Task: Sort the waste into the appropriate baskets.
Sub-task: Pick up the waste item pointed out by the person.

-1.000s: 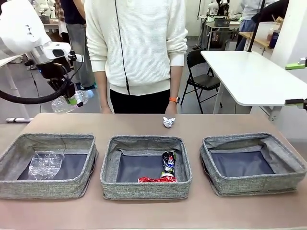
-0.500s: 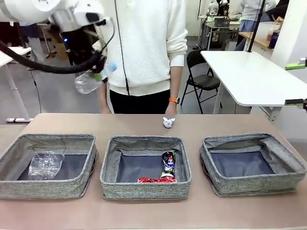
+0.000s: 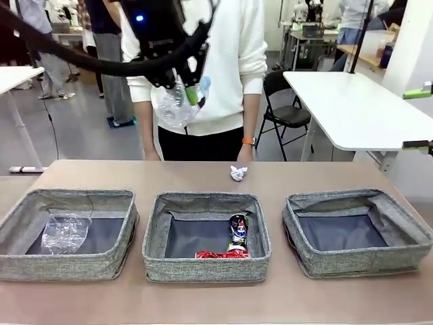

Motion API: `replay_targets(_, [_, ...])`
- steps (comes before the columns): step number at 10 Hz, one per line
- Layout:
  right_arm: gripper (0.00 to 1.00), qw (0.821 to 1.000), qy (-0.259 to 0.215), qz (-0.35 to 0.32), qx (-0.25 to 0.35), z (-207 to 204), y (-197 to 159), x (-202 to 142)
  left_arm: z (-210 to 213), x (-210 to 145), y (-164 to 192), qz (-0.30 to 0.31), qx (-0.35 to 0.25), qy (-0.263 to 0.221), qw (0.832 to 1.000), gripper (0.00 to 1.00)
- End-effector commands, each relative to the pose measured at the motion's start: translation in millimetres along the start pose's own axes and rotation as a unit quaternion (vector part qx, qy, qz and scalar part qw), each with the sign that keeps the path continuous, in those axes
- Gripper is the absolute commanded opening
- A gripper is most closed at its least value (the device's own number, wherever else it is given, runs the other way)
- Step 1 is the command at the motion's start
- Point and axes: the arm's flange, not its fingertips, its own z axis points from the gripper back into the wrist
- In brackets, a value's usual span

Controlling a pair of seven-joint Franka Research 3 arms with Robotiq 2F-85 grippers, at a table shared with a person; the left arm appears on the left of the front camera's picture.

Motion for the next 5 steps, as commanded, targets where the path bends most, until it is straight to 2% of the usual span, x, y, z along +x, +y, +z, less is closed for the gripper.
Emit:
replay_targets(1, [1.0, 1.0, 0.001, 0.008, 0.003, 0, -1, 0, 47, 4, -21, 0.031, 0.033, 0.005, 0.999, 0.22])
replay_targets(3, [1.0, 1.0, 0.001, 0.008, 0.003, 0, -1, 0, 72, 4, -24, 0.052, 0.017, 0.02, 0.998, 0.22])
replay_targets(4, [1.0, 1.0, 0.001, 0.008, 0.003, 0, -1, 0, 48, -9, -19, 0.028, 0.016, 0.004, 0.999, 0.22])
replay_targets(5, [1.0, 1.0, 0.001, 0.008, 0.003, 0, -1, 0, 48, -9, -19, 0.028, 0.016, 0.004, 0.999, 0.22])
